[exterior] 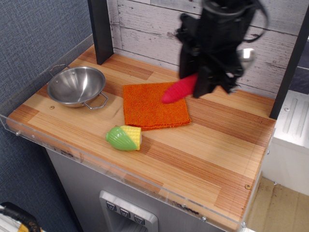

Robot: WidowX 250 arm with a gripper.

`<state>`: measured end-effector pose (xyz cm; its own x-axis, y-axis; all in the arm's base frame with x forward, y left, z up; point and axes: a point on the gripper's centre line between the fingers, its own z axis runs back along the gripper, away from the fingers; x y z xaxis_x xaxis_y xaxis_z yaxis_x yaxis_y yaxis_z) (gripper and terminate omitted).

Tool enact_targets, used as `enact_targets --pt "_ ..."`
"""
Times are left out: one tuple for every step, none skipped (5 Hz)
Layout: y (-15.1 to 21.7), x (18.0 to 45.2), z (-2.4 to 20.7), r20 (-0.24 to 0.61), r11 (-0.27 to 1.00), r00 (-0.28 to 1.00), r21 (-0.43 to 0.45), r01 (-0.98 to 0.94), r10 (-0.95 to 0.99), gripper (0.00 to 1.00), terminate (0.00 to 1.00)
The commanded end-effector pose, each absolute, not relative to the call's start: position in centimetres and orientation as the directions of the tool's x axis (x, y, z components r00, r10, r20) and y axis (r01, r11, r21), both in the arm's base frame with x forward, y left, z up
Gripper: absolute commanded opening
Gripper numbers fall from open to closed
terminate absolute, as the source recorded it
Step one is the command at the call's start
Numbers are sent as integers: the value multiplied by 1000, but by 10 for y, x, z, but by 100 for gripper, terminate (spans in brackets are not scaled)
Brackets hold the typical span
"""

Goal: Pick up the red spoon and place it on the red napkin

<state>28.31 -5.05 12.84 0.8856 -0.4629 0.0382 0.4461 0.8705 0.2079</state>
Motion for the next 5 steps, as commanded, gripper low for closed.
enact_targets --pt "-16 271 138 68 932 944 195 306 -324 0 0" --pt "4 272 137 58 949 961 186 254 -269 0 0" --pt "25 274 135 58 963 975 177 202 -216 0 0" --pt "46 277 129 54 974 983 157 165 -175 0 0" --pt "68 283 127 53 979 987 147 141 -150 0 0"
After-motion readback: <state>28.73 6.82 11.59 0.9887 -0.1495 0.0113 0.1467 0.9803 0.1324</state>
